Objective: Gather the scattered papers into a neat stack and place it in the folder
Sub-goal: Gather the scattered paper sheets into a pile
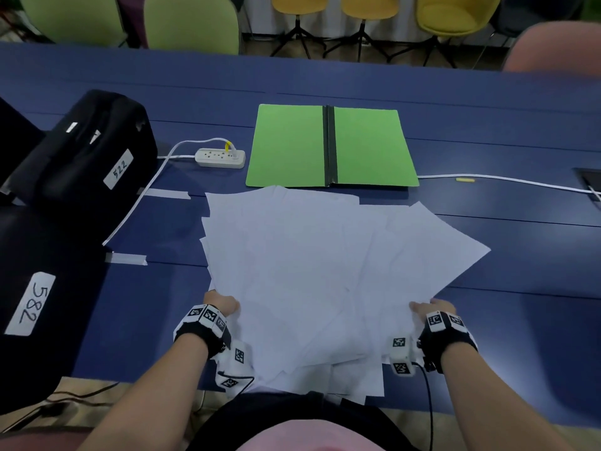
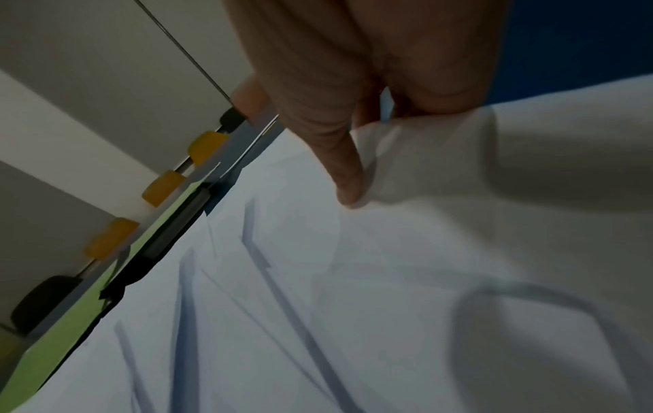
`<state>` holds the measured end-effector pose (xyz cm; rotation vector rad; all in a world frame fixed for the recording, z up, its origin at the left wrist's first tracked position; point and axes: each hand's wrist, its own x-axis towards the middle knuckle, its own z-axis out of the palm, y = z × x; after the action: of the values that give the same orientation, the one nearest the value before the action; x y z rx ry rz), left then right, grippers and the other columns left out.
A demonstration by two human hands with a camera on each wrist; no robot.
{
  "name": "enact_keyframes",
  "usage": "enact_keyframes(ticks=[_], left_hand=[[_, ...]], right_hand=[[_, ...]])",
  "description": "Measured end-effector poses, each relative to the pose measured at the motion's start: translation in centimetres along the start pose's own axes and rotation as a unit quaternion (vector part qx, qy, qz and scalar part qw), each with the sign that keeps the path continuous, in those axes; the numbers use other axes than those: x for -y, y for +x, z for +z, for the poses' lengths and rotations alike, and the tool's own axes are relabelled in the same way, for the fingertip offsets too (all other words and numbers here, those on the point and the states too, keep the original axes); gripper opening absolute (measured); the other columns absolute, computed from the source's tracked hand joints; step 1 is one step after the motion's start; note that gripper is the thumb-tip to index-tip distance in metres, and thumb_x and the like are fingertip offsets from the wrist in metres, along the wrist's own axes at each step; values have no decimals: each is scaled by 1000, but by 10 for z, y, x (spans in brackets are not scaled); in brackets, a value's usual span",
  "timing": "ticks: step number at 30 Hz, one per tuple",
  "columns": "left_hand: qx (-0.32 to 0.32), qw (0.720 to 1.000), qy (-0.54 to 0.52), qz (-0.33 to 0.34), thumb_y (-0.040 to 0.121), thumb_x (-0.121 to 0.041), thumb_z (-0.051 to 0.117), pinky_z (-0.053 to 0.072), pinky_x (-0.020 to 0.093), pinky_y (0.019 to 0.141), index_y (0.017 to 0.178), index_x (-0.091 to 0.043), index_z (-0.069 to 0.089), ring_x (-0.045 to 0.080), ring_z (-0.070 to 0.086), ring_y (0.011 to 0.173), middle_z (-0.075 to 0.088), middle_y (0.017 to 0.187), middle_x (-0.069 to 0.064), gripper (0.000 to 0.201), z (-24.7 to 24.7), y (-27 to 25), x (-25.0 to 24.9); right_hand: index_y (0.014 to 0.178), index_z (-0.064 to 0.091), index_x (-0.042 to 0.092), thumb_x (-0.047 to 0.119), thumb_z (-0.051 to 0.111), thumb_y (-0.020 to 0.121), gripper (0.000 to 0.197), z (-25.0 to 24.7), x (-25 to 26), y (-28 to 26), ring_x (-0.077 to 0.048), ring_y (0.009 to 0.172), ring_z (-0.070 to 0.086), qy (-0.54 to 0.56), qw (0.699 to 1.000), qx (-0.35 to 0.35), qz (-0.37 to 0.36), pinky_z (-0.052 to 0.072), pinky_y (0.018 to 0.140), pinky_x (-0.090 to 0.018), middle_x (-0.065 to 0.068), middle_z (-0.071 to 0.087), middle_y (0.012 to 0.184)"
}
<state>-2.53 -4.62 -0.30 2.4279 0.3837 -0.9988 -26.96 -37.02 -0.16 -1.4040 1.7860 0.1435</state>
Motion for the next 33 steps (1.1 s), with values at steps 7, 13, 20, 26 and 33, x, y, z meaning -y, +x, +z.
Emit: enact_keyframes(ticks=[7,13,20,26,33], left_hand=[[10,999,44,-11,88,-3,56,36,24,75,122,11,54,25,47,86,57,102,18,37,2,-3,2],[-3,1000,20,8,96,-12,39,43,21,80,131,-3,51,23,51,103,61,106,6,38,3,4,5],[44,987,-146,-52,72,-19,75,41,34,85,132,4,45,30,51,110,47,136,16,71,0,5,10],[33,987,-150,-47,59,-34,89,39,40,108,145,3,26,31,43,134,38,149,14,113,1,11,11],[14,999,-4,-38,78,-33,75,43,35,103,134,8,43,32,50,127,49,138,21,76,3,15,6]], right_hand=[[106,54,0,7,56,84,23,8,0,13,-36,98,55,26,996,-64,-59,40,79,-32,-25,54,121],[90,59,-2,11,67,77,20,-2,10,13,-40,107,53,-74,990,-64,-100,43,86,-37,-23,40,130],[129,43,-1,20,78,72,70,-5,24,7,-39,119,52,-75,987,-5,-140,44,93,-43,-21,53,130],[119,58,-1,19,73,79,47,12,29,-1,-29,99,59,-78,980,135,-126,46,85,-32,-12,63,116],[130,51,0,32,64,87,56,25,20,-21,-31,121,54,-30,977,143,-157,39,97,-31,-14,57,129]])
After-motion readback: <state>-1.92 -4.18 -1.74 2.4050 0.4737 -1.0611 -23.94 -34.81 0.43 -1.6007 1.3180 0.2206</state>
